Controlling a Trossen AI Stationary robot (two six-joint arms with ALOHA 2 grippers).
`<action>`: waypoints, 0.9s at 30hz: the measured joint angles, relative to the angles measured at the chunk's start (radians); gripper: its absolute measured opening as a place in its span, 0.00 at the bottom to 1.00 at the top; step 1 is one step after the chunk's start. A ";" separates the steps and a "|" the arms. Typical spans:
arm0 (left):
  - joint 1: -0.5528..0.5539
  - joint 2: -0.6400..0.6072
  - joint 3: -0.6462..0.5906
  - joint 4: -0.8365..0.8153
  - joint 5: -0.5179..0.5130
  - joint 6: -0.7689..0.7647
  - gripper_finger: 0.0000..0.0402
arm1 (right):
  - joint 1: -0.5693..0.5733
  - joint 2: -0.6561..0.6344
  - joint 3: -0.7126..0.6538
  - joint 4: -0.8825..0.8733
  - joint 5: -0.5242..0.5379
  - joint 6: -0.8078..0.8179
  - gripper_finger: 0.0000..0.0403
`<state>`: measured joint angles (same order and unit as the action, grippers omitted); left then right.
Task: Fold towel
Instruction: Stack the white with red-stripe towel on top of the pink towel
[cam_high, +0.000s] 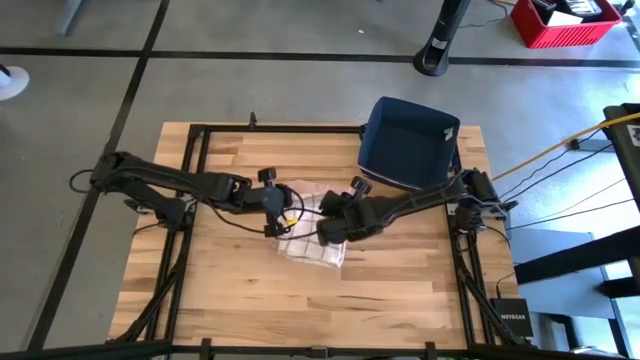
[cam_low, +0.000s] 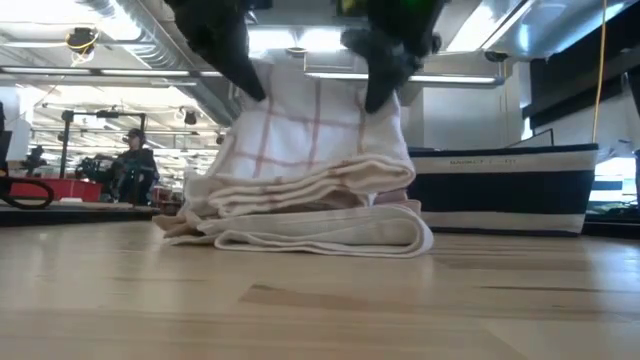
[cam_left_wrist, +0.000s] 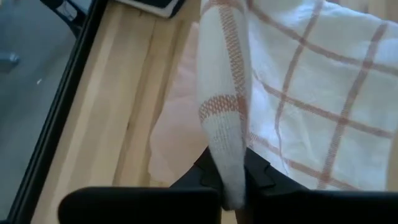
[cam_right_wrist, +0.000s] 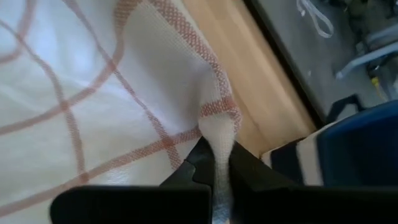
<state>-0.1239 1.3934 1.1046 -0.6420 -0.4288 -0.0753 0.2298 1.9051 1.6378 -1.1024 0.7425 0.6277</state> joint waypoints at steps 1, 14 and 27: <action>0.006 0.013 0.000 0.000 0.001 0.000 0.01 | -0.011 0.000 -0.025 0.023 -0.015 0.000 0.03; 0.096 0.213 -0.001 0.056 -0.001 0.004 0.04 | -0.087 0.000 -0.238 0.206 -0.025 -0.009 0.10; 0.142 0.230 0.058 0.005 0.012 0.052 0.37 | -0.115 -0.004 -0.262 0.222 -0.001 -0.081 0.47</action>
<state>0.0183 1.6234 1.1625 -0.6369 -0.4168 -0.0229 0.1145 1.9008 1.3756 -0.8804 0.7414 0.5464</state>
